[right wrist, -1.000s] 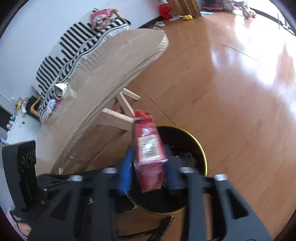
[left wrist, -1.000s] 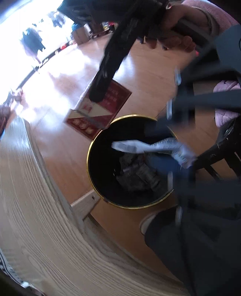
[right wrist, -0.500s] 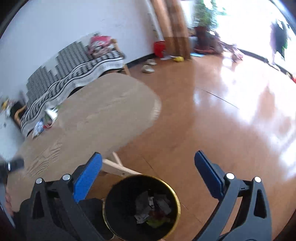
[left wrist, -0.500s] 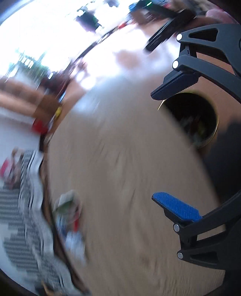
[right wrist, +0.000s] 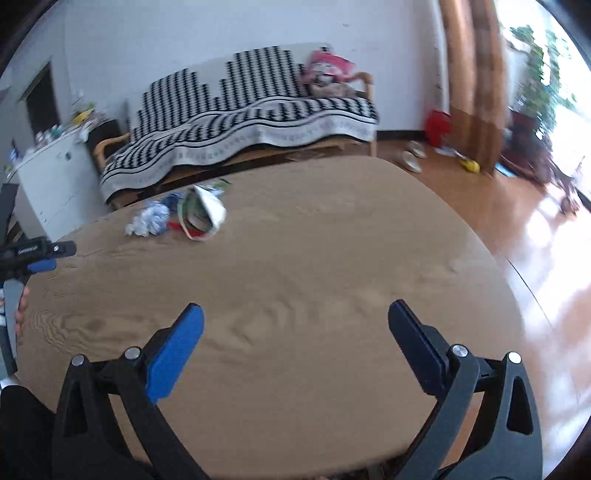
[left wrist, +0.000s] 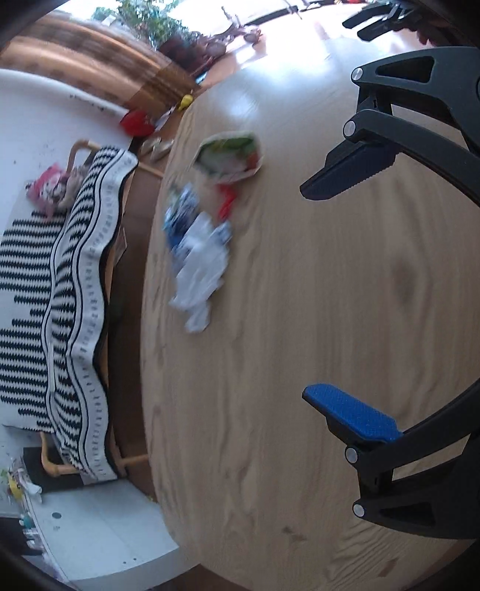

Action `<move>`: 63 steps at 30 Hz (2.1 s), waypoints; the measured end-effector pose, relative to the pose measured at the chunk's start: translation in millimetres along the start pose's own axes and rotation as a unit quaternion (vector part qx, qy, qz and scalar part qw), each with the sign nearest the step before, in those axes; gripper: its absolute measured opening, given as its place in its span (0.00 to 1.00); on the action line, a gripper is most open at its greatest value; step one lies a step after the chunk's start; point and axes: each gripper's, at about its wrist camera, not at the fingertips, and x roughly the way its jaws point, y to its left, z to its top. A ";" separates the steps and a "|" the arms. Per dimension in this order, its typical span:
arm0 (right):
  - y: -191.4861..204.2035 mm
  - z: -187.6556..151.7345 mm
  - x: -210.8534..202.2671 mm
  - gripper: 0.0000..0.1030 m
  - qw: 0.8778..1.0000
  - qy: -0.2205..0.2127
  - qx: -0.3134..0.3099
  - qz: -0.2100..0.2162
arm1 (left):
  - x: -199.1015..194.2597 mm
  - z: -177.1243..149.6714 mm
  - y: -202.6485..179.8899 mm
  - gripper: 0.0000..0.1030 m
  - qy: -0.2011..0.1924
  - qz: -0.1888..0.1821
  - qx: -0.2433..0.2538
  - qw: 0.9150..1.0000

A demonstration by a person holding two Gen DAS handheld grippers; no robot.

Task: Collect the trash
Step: 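Return both grippers to the table and grasp the white tissue with the left gripper, then hold the tissue in the left gripper while the right gripper grasps the green-white snack bag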

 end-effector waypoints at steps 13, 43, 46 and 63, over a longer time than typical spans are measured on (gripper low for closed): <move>60.7 80.5 118.6 0.94 0.999 -0.005 0.008 0.034 | 106.8 51.4 -17.2 0.94 0.038 -0.005 0.110 0.993; 104.5 96.8 213.6 0.94 0.997 0.044 0.016 0.067 | 141.2 70.8 -10.8 0.94 0.010 -0.049 0.158 0.986; 104.5 100.4 218.8 0.90 0.996 0.045 0.021 0.075 | 145.1 73.4 -15.0 0.93 0.005 -0.066 0.165 0.984; 112.7 90.4 201.5 0.57 0.996 0.024 0.004 0.091 | 142.8 67.9 -19.6 0.14 -0.011 -0.091 0.189 0.978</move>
